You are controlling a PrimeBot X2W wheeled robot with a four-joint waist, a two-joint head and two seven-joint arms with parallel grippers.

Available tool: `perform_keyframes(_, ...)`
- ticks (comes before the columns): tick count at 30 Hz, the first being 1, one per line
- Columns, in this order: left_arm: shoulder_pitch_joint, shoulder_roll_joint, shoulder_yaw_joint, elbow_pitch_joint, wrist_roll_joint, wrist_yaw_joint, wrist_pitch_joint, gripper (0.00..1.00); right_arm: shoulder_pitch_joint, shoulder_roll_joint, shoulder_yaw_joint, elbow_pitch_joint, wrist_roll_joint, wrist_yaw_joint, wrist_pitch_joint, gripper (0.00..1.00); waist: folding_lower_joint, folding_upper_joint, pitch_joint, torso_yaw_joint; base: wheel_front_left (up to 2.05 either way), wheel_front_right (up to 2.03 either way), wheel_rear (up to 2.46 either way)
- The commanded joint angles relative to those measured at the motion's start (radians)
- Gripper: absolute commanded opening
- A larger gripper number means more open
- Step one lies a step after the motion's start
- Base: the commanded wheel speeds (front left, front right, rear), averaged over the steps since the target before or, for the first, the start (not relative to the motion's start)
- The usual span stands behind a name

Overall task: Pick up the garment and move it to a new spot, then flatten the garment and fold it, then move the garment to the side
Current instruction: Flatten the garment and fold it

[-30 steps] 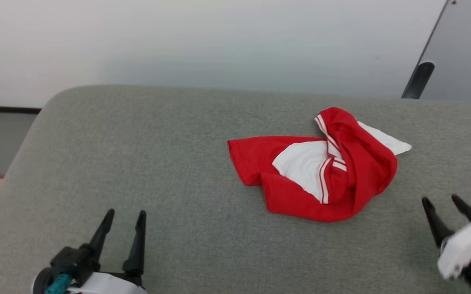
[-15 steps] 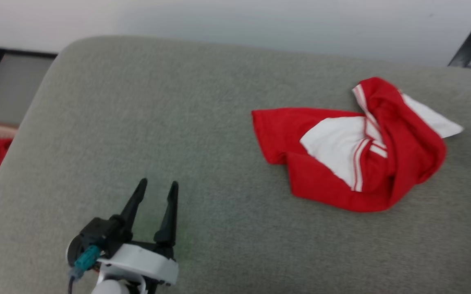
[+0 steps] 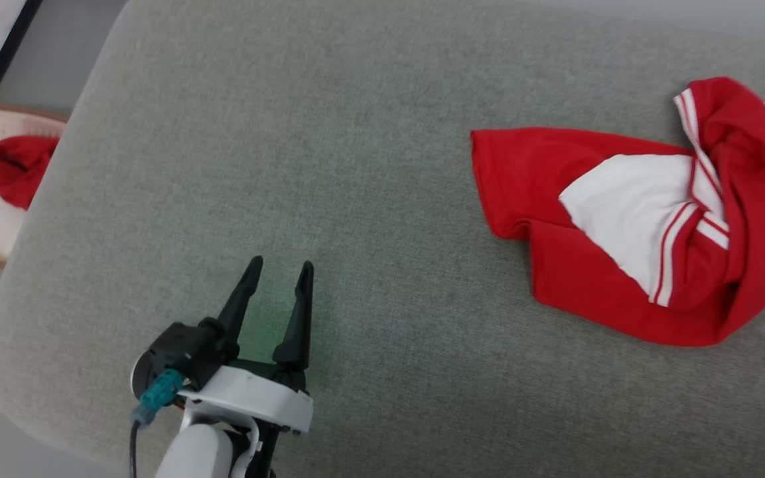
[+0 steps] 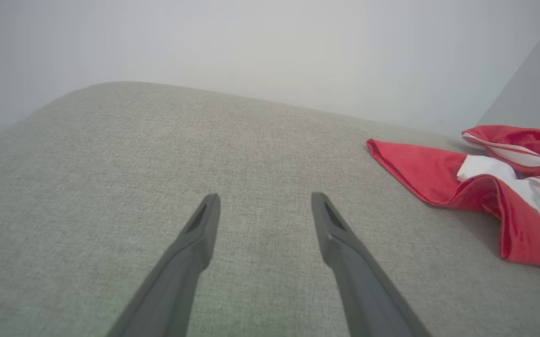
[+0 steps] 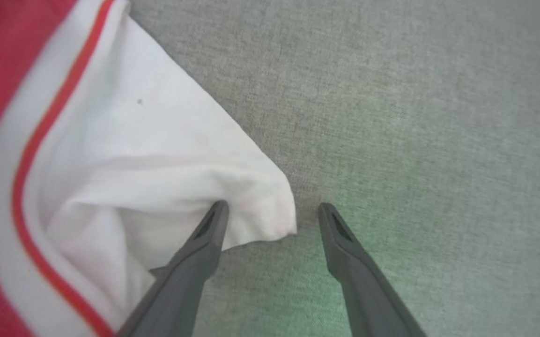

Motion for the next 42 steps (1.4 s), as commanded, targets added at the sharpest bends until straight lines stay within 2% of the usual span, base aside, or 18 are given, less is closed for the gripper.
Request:
perform_keyframes(1, -0.011, -0.005, -0.004, 0.002, -0.002, -0.004, 0.0, 1.0, -0.006, 0.009, 0.011, 0.02, -0.013, 0.0, -0.001, 1.0, 0.0, 0.0, 0.032, 0.023, 0.0, 0.0, 0.0)
perform_keyframes(3, -0.018, -0.007, -0.008, 0.003, -0.005, -0.004, 0.0, 1.0, 0.0, 0.018, 0.036, 0.035, -0.011, 0.0, 0.011, 1.0, 0.0, 0.0, 0.035, 0.022, 0.0, 0.0, 0.0)
perform_keyframes(4, -0.021, -0.007, -0.009, 0.004, -0.007, -0.004, 0.0, 1.0, 0.0, 0.018, 0.049, 0.038, -0.011, 0.0, 0.013, 0.36, 0.0, 0.0, 0.035, 0.021, 0.0, 0.0, 0.0)
perform_keyframes(5, -0.022, -0.008, -0.01, 0.004, -0.008, -0.004, 0.0, 1.0, -0.002, 0.016, 0.06, 0.04, -0.011, 0.0, 0.007, 0.0, 0.0, 0.0, 0.036, 0.019, 0.0, 0.0, 0.0)
perform_keyframes(8, -0.024, -0.003, -0.009, 0.007, -0.009, -0.003, 0.0, 1.0, -0.011, 0.006, 0.084, 0.035, -0.003, 0.0, -0.015, 0.0, 0.0, 0.0, 0.036, 0.01, 0.0, 0.0, 0.0)
perform_keyframes(18, -0.035, 0.01, -0.016, 0.004, -0.016, -0.003, 0.0, 1.0, -0.096, -0.068, 0.074, 0.067, -0.059, -0.001, -0.141, 0.0, 0.0, 0.0, 0.026, -0.018, 0.0, 0.0, 0.0)
perform_keyframes(24, -0.03, 0.019, -0.018, 0.004, -0.019, -0.003, 0.0, 1.0, -0.092, -0.07, 0.061, 0.108, -0.069, -0.001, -0.179, 0.0, 0.0, 0.0, 0.023, -0.028, 0.0, 0.0, 0.0)
perform_keyframes(25, -0.03, 0.02, -0.019, 0.005, -0.019, -0.003, 0.0, 1.0, -0.093, -0.066, 0.056, 0.115, -0.071, -0.001, -0.193, 0.31, 0.0, 0.0, 0.021, -0.031, 0.0, 0.0, 0.0)
perform_keyframes(26, -0.032, 0.024, -0.021, 0.007, -0.018, -0.003, 0.0, 1.0, -0.096, -0.062, 0.045, 0.126, -0.074, -0.001, -0.211, 0.91, 0.0, 0.0, 0.018, -0.035, 0.0, 0.0, 0.0)
perform_keyframes(27, -0.037, 0.029, -0.028, 0.009, -0.014, -0.003, 0.0, 1.0, -0.099, -0.059, 0.035, 0.138, -0.076, -0.001, -0.231, 1.0, 0.0, 0.0, 0.014, -0.037, 0.0, 0.0, 0.0)
perform_keyframes(31, -0.07, 0.063, -0.058, 0.014, -0.012, -0.003, 0.0, 1.0, -0.091, -0.037, 0.002, 0.163, -0.086, -0.001, -0.335, 1.0, 0.0, 0.0, -0.016, -0.049, 0.0, 0.0, 0.0)
perform_keyframes(35, -0.142, 0.125, -0.102, 0.019, -0.012, -0.003, 0.0, 1.0, -0.048, -0.011, -0.041, 0.143, -0.049, -0.001, -0.498, 1.0, 0.0, 0.0, -0.063, -0.07, 0.0, 0.0, 0.0)
perform_keyframes(38, -0.22, 0.177, -0.148, 0.035, -0.032, -0.003, 0.003, 1.0, 0.011, 0.013, -0.058, 0.096, -0.017, -0.001, -0.629, 1.0, 0.0, 0.0, -0.098, -0.102, 0.0, 0.0, 0.0)
perform_keyframes(42, -0.363, 0.247, -0.219, 0.056, -0.089, -0.003, 0.075, 1.0, 0.126, 0.054, -0.045, -0.028, 0.055, 0.0, -0.773, 1.0, 0.0, 0.0, -0.117, -0.167, 0.0, 0.0, 0.0)
